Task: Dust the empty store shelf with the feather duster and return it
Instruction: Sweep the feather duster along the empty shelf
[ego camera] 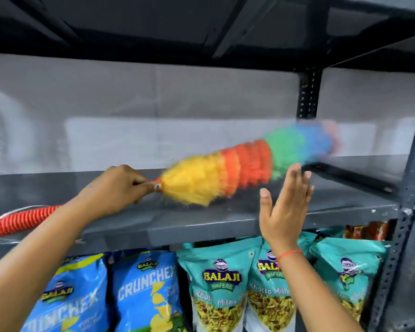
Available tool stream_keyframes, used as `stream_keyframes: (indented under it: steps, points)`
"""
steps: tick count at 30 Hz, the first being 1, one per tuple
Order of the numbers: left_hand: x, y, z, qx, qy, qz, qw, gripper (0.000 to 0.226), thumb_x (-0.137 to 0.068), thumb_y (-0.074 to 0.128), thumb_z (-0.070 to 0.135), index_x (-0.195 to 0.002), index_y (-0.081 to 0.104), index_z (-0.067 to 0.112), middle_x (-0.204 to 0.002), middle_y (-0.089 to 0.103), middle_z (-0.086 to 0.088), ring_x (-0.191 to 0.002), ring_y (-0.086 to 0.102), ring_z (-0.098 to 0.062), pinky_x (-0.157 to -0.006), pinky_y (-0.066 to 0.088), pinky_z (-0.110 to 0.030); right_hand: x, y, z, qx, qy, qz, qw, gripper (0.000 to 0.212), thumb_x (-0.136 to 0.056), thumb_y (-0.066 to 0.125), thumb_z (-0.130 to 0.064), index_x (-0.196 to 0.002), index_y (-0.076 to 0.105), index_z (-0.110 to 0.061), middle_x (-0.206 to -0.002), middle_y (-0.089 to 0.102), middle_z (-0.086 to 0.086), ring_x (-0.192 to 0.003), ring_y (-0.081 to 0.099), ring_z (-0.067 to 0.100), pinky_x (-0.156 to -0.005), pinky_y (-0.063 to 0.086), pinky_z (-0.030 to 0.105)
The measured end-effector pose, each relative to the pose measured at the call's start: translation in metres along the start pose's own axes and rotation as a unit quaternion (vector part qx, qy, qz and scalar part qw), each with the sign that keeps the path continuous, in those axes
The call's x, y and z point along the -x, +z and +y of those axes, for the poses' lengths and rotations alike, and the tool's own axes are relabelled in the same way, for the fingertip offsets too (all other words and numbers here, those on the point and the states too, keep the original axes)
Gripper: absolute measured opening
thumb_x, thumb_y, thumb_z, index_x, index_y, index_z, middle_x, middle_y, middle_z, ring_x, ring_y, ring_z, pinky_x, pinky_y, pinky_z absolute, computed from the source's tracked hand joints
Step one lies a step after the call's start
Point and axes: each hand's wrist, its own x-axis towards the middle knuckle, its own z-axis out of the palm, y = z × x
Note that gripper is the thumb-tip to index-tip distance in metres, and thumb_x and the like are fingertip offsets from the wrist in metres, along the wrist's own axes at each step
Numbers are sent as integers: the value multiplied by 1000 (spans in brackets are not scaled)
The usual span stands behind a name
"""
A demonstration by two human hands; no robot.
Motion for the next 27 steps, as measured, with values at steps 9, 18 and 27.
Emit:
stream_keyframes:
  steps: [9, 18, 27]
  points:
    - [34, -21, -62, -202, -45, 120, 971, 48, -89, 47, 54, -85, 73, 13, -93, 71, -18, -87, 64, -38, -66, 45, -36, 0, -1, -57, -25, -12, 2, 1000, 66, -98, 22, -49, -140, 12, 0, -145, 22, 24, -134, 13, 40, -111, -2, 43]
    - [60, -61, -126, -170, -69, -28, 983, 39, -89, 49, 50, -82, 75, 21, -73, 67, -8, -66, 60, -24, -62, 40, -30, 30, 39, -193, -54, -138, -84, 985, 61, -97, 19, -53, -145, 11, -16, -147, 25, 17, -140, 5, 26, -112, 6, 48]
    - [66, -87, -165, -82, -37, -10, 996, 41, -89, 56, 41, -49, 57, 36, -52, 55, 3, -50, 49, -12, -58, 42, -32, 32, 41, -199, -19, -116, -79, 990, 64, -97, 19, -53, -141, 17, -6, -145, 29, 20, -135, 14, 34, -111, 6, 47]
